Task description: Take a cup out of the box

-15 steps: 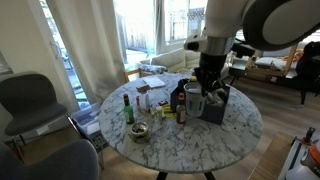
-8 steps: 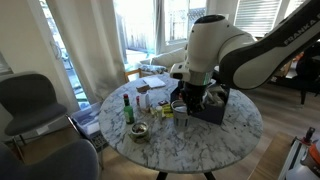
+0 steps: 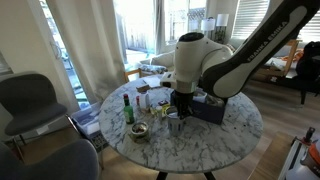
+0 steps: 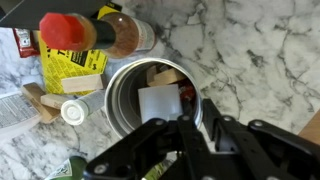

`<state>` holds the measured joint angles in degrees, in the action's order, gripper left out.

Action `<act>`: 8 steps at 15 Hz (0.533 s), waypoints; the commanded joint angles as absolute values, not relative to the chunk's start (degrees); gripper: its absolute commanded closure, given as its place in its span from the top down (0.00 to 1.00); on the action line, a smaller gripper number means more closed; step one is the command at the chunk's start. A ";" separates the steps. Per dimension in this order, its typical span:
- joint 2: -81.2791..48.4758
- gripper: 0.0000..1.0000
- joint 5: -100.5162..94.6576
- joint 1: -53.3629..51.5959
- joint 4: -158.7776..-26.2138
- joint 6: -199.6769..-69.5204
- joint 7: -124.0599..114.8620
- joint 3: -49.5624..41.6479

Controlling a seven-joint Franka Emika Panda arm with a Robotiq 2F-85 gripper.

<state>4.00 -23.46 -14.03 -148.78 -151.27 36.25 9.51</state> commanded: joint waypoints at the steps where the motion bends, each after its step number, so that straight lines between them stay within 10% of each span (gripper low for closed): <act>1: 0.11 0.52 -24.49 -13.05 -145.95 -149.73 35.75 10.26; 8: 13.11 0.99 -4.83 -15.11 -148.82 -149.96 55.27 9.00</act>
